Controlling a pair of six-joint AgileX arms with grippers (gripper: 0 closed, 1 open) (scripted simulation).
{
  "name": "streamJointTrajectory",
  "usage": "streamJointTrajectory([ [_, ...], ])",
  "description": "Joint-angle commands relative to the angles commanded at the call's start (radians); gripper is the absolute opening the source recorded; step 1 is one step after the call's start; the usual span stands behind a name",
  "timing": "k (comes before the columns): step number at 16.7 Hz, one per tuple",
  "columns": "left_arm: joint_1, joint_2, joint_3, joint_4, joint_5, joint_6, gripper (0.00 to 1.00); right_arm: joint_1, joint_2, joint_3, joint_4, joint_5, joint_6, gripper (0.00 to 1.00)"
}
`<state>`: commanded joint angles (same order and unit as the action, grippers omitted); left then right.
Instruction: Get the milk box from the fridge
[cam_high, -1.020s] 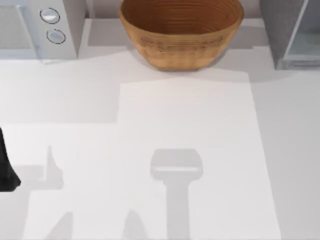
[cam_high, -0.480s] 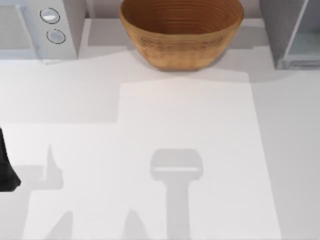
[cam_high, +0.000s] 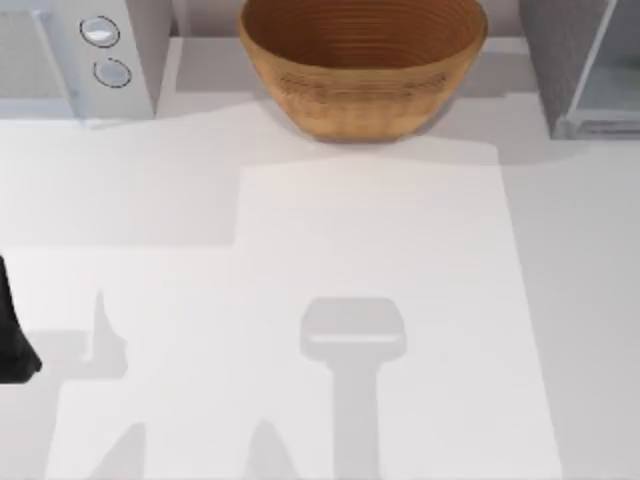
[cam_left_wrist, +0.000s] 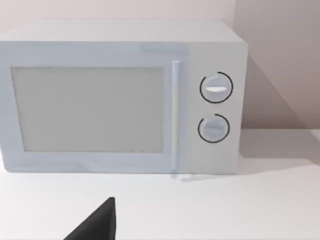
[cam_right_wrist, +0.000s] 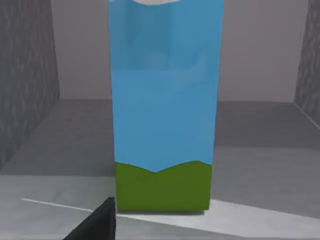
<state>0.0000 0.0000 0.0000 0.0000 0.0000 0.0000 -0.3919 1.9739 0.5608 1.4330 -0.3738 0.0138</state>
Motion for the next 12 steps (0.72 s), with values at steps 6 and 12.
streamJointTrajectory([
  [6, 0.000, 0.000, 0.000, 0.000, 0.000, 0.000, 1.00, 0.143, 0.168, 0.396, -0.233, 0.157, -0.002, 1.00],
  [12, 0.000, 0.000, 0.000, 0.000, 0.000, 0.000, 1.00, 0.181, 0.199, 0.470, -0.294, 0.198, -0.003, 1.00],
])
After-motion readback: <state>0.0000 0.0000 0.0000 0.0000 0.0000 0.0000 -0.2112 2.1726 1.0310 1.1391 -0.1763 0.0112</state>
